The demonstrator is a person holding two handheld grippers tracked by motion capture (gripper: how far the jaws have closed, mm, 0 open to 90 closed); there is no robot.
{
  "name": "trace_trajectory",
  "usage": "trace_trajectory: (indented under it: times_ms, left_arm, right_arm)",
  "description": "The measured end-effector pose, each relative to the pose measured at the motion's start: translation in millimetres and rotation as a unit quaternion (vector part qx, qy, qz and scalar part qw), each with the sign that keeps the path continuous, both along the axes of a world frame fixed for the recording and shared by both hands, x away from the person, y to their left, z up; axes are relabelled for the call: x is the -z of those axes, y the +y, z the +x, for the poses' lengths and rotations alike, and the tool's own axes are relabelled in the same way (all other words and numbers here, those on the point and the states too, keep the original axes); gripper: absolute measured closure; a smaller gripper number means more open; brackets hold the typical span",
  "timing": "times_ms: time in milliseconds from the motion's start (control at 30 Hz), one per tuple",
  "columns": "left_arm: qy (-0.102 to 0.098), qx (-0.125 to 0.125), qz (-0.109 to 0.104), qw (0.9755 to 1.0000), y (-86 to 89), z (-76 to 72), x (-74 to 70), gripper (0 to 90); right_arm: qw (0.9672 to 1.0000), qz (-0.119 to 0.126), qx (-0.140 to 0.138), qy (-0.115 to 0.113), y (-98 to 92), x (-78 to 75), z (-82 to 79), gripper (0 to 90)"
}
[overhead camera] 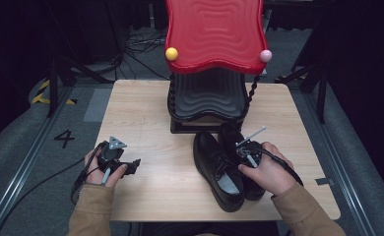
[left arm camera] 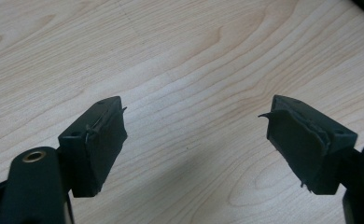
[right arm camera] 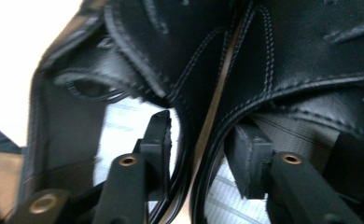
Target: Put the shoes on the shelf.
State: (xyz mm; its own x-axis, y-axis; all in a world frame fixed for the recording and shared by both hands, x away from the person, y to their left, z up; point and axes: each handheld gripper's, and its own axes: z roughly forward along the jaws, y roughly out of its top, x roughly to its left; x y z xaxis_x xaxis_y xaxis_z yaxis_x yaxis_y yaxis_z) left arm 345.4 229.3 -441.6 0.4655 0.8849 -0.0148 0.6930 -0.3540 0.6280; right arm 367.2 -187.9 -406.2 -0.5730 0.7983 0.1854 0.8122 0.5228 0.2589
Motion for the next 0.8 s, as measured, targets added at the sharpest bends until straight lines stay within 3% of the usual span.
trace_trajectory:
  times_ms: [133,167,333,567,700,800]
  left_arm:
    - [0.001,0.000,0.001,1.0000,-0.5,0.1,0.6,20.0]
    - [0.002,0.001,0.003,1.0000,-0.9,0.3,1.1,20.0]
    - [0.002,0.002,0.003,1.0000,-1.0,0.3,1.0,20.0]
    - [0.004,0.004,0.004,1.0000,-2.2,0.6,1.9,19.9]
    - [0.006,0.005,0.005,1.0000,-3.4,1.5,2.2,19.9]
    - [0.006,0.006,0.004,1.0000,-4.2,2.2,1.7,19.9]
  right_arm:
    - [0.9996,-0.017,0.019,0.010,5.3,5.2,2.4,67.1]
    - [0.9989,-0.033,0.030,0.015,8.4,5.4,3.5,70.8]
    - [0.9972,-0.063,0.036,0.019,15.5,7.9,6.7,74.6]
    - [0.9955,-0.071,0.050,0.036,18.0,9.4,11.0,78.9]
    - [0.9966,-0.070,0.019,0.039,17.4,10.5,12.9,77.2]
    - [0.9958,-0.071,0.006,0.058,17.7,11.1,17.7,76.2]
